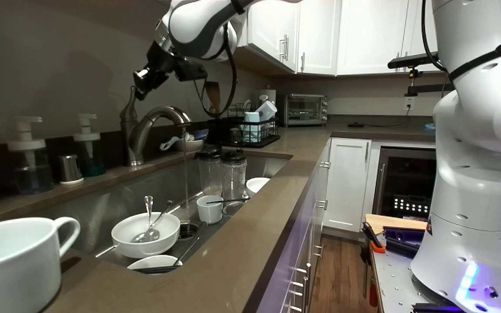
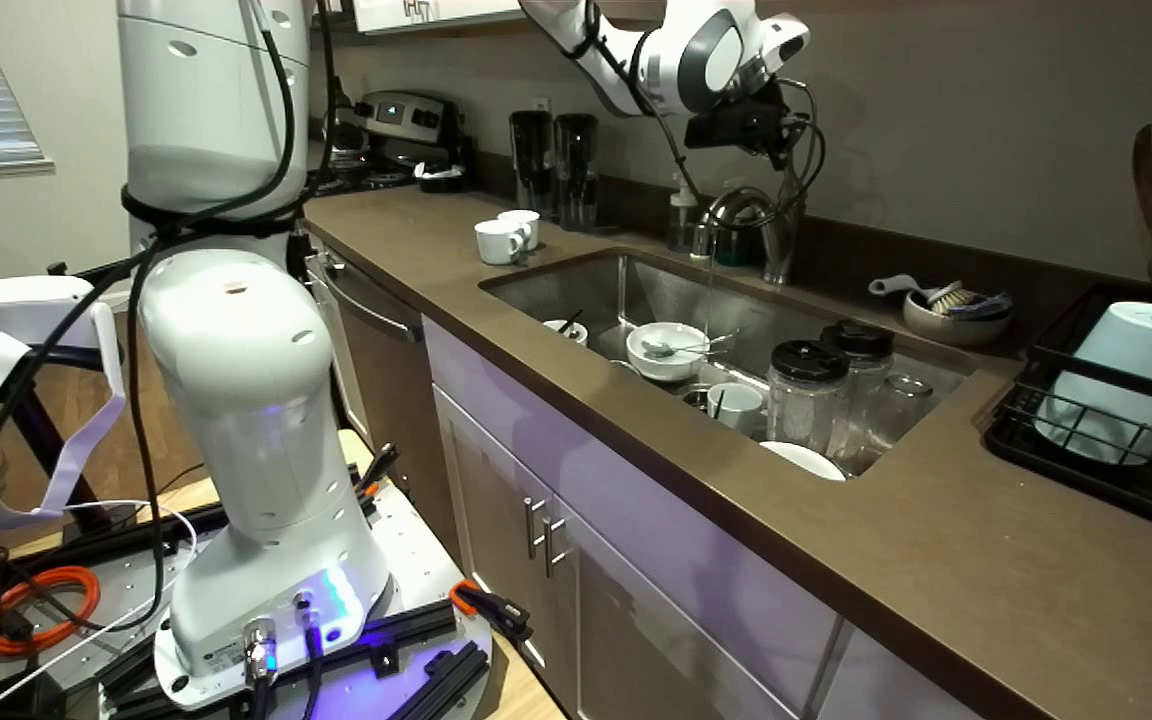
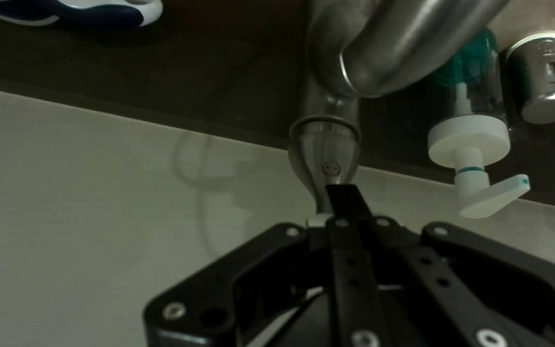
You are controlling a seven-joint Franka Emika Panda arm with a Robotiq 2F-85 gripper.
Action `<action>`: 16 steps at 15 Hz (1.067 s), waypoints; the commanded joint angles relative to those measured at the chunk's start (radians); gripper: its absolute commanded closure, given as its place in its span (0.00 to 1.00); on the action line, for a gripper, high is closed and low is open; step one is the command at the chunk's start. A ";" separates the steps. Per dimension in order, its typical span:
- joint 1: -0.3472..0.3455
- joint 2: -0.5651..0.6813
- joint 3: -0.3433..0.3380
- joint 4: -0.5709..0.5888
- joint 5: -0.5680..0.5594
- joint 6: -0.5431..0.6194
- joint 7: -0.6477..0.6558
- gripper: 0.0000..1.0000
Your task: Open the tap
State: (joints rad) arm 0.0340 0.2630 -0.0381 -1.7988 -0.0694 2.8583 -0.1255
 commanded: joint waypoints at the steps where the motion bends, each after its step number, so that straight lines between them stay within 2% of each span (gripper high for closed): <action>1: -0.028 0.022 0.017 0.062 0.007 0.043 0.000 1.00; 6: -0.048 -0.016 0.038 0.021 0.066 -0.015 -0.037 1.00; 10: -0.053 -0.061 0.036 -0.025 0.092 -0.018 -0.028 0.99; 16: -0.054 -0.148 0.029 -0.134 0.071 -0.010 0.008 1.00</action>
State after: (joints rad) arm -0.0085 0.1941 -0.0186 -1.8355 -0.0063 2.8535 -0.1268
